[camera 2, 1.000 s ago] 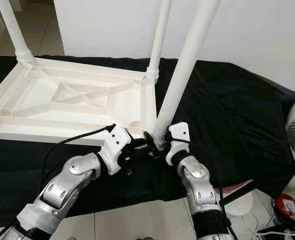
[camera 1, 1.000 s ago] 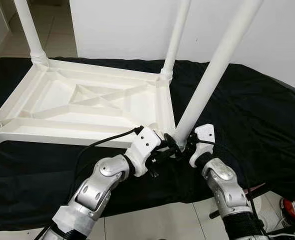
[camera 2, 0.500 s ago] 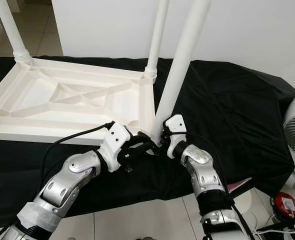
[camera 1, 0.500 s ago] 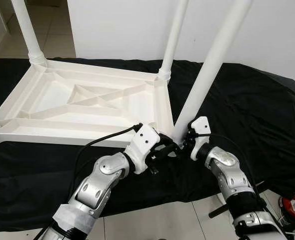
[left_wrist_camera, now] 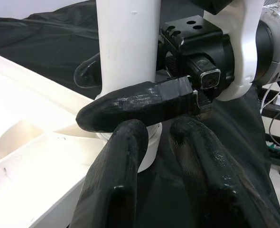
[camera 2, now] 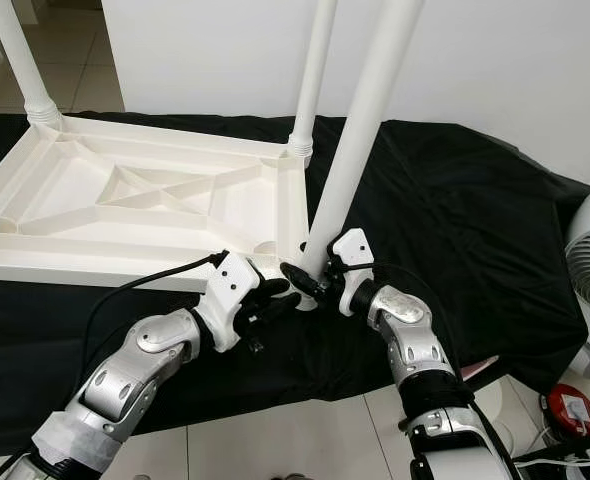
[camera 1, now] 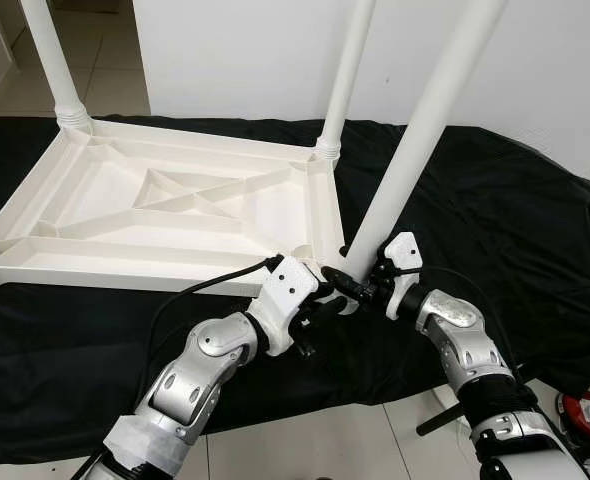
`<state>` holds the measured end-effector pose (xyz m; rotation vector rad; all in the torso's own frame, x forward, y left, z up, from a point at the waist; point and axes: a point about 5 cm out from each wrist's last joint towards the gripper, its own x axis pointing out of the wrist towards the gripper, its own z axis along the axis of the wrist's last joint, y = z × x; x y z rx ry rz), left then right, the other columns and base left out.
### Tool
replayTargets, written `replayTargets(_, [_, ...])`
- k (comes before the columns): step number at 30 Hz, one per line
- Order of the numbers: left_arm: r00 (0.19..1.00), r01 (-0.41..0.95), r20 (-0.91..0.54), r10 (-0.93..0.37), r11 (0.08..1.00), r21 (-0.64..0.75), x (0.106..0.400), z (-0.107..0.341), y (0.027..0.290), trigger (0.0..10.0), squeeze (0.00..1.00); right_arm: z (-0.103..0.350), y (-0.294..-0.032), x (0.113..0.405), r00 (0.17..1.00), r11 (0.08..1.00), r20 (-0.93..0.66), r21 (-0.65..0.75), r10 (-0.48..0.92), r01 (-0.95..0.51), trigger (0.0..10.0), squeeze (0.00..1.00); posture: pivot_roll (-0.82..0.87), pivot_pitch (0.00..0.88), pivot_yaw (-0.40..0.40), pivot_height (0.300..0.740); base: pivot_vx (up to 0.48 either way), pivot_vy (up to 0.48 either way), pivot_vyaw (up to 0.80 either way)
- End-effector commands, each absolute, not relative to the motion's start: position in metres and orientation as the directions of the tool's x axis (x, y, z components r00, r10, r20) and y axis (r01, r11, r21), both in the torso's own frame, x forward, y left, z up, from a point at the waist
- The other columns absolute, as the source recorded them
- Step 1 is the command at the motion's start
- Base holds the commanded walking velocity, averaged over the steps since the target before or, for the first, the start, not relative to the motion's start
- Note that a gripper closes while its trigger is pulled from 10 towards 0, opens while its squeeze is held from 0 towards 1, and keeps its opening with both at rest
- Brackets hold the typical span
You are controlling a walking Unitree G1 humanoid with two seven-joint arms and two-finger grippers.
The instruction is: Building children table
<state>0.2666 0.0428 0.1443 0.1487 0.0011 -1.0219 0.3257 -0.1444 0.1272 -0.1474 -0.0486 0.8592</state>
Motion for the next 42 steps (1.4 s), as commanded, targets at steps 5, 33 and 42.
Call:
replayTargets(5, [0.48, 0.875, -0.086, -0.873, 0.47, 0.118, 0.262, 0.142, 0.042, 10.0, 0.0, 0.111, -0.145, 0.318, 0.632, 0.628, -0.068, -0.076, 0.772, -0.775, 10.0, 0.0, 0.08, 0.042, -0.115, 0.74, 0.0, 0.0, 0.0])
replayTargets(33, [0.474, 0.878, -0.119, -0.872, 0.457, 0.145, 0.265, 0.136, 0.046, 10.0, 0.0, 0.118, -0.124, 0.292, 0.994, 0.992, 0.031, 0.065, 0.107, -0.109, 10.0, 0.0, 0.04, 0.019, -0.095, 0.74, 0.0, 0.0, 0.0])
replayTargets(42, [0.451, 0.889, -0.118, -0.885, 0.434, 0.146, 0.264, 0.136, 0.041, 10.0, 0.0, 0.127, -0.12, 0.29, 0.994, 0.991, 0.041, 0.074, 0.105, -0.108, 10.0, 1.0, 0.04, 0.005, -0.098, 0.74, 0.0, 0.0, 0.0])
